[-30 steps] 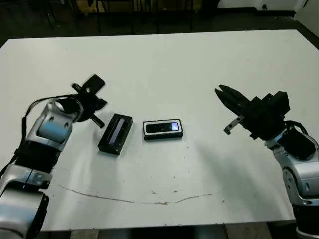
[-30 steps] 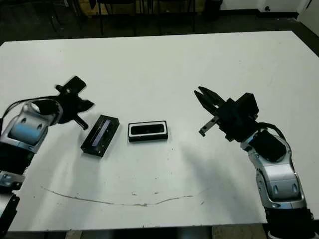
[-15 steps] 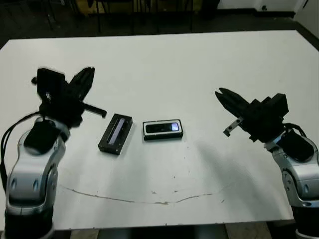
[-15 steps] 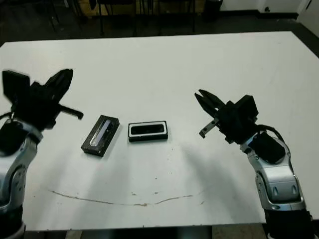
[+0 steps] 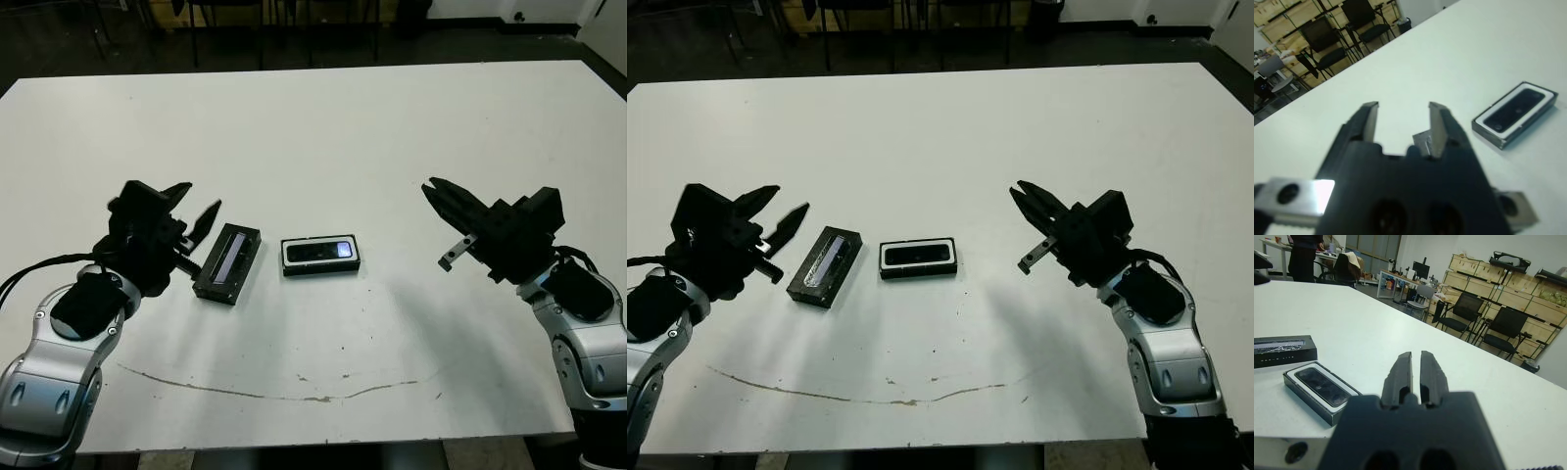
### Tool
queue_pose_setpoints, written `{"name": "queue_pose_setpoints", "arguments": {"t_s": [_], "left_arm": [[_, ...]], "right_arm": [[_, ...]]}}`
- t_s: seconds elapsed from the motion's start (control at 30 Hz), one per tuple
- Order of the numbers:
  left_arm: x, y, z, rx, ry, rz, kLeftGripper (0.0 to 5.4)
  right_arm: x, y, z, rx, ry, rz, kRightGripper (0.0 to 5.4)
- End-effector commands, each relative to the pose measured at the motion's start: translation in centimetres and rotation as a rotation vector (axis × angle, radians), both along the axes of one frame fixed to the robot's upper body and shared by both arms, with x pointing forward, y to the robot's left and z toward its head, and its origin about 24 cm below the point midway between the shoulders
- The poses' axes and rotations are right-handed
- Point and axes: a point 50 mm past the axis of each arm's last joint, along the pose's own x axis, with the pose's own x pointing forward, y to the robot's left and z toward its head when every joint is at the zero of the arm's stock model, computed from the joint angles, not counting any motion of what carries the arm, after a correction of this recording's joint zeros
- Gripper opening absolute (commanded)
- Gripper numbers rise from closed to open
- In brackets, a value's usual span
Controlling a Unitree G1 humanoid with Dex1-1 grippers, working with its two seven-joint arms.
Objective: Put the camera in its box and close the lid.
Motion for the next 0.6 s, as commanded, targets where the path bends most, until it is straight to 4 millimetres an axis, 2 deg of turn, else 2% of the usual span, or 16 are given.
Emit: {"name": "queue_pose_setpoints", "arguments": {"t_s": [0.03,0.27,0.43,0.6], "left_arm": [[-0.1,0.2,-1.4,0.003,0.085,-0.015,3.08],[-0.2,0.1,-2.2,-0.034,0.136,-0.028,4.41],[-0.5,-0.3,-3.2,-0.068,0.139,0.029,5.35],[-0.8,-0.8,-4.2,-0.134,0.171,0.064,5.38]], "right_arm": [[-0.2,-0.5,-0.7,-0.020,0.049,-0.013,0.00],[-0.2,-0.5,-0.8,-0.033,0.064,-0.017,0.00],[-0.2,-0.6,-0.9,-0.029,0.064,-0.016,0.00],[-0.1,-0.5,-1.1,-0.016,0.066,-0.010,0.00]]}}
